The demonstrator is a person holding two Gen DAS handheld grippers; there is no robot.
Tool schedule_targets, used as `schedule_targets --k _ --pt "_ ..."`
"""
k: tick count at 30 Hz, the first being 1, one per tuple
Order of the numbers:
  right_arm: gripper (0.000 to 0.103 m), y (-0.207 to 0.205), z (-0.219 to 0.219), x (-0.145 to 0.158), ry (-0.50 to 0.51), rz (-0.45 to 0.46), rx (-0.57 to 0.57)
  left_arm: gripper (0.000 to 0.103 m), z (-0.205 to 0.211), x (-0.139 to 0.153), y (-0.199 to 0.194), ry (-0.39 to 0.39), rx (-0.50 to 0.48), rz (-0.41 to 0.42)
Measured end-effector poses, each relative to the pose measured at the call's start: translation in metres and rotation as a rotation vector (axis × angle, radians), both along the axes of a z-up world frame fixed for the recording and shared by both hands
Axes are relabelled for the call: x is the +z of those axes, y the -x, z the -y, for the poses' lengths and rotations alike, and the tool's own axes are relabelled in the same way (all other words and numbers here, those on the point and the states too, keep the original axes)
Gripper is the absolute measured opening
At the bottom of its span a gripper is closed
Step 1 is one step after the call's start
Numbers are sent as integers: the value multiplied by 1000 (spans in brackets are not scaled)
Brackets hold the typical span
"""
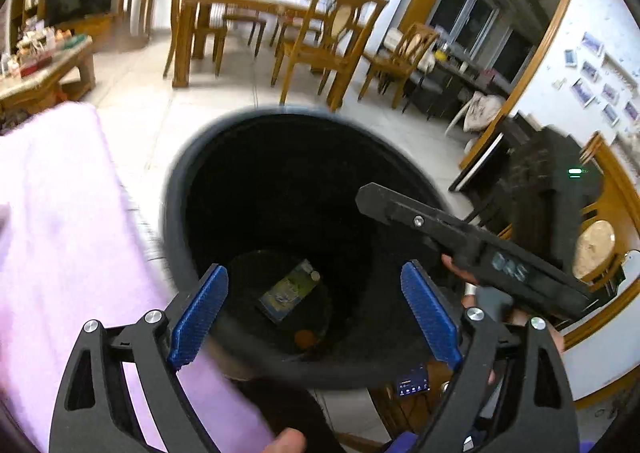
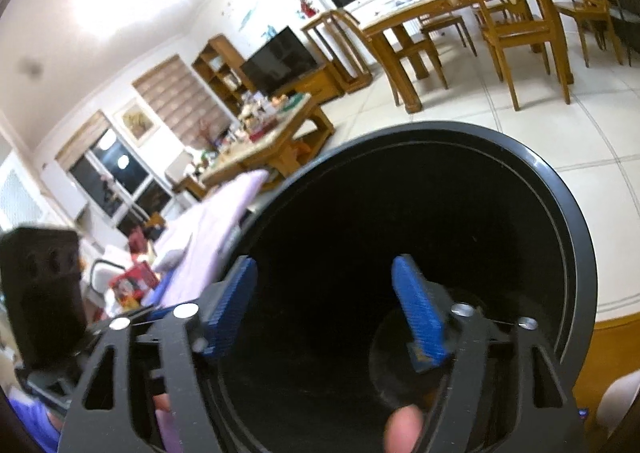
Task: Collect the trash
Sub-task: 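Move both tools back over the table, then grasp the clear plastic tray with the left tool while the right tool grasps the red milk box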
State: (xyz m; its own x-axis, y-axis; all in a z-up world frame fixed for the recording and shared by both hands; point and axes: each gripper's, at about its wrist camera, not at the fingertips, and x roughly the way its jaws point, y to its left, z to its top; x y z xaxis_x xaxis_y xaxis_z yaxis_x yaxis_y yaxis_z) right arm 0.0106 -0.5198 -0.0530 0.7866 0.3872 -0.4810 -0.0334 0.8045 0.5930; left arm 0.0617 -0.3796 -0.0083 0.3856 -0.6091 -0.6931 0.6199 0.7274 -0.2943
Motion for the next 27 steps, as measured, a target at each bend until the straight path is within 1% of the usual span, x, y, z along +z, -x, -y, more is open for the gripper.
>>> schedule_targets --k 1,2,3,4,5,7,8,9,11,14,16,17,18,20,21,23,26,27 --pt "82 3 -2 5 -11 21 -6 89 -11 6 7 20 12 27" --pt "86 6 -3 8 -9 35 -9 95 -25 12 13 38 31 58" --pt "89 10 -9 16 6 56 -14 97 -42 19 20 55 58 95" --pt "92 12 -16 22 21 68 -10 98 -59 25 25 67 87 130" --pt "92 12 -24 29 38 77 -1 98 -78 30 29 69 121 161" --pt "93 12 -47 45 81 94 34 98 -113 37 34 69 183 195" --pt "94 9 -64 53 107 105 62 98 -127 39 35 71 207 201" --pt "97 9 -76 59 123 112 83 98 -149 40 36 72 247 206" --pt "98 3 -116 70 169 129 148 98 -189 41 36 69 323 207" --pt "98 -6 -174 79 222 137 243 98 -256 42 35 61 475 209" --pt "98 -13 -217 80 261 135 315 98 -307 40 36 39 593 208" --pt "98 -19 -239 81 285 133 351 98 -323 39 34 29 632 211" --pt "98 -20 -257 81 300 134 371 98 -348 38 34 8 691 217" --pt "98 -26 -295 80 342 130 415 98 -379 34 32 -32 763 210" --pt "98 -32 -313 80 367 125 439 98 -396 29 28 -53 793 190" --pt "98 -42 -345 83 402 118 474 98 -416 20 21 -68 814 149" --pt "98 -64 -379 79 463 101 509 98 -433 8 7 -88 804 96" --pt "98 -73 -388 75 484 91 523 98 -437 3 -2 -91 786 70"
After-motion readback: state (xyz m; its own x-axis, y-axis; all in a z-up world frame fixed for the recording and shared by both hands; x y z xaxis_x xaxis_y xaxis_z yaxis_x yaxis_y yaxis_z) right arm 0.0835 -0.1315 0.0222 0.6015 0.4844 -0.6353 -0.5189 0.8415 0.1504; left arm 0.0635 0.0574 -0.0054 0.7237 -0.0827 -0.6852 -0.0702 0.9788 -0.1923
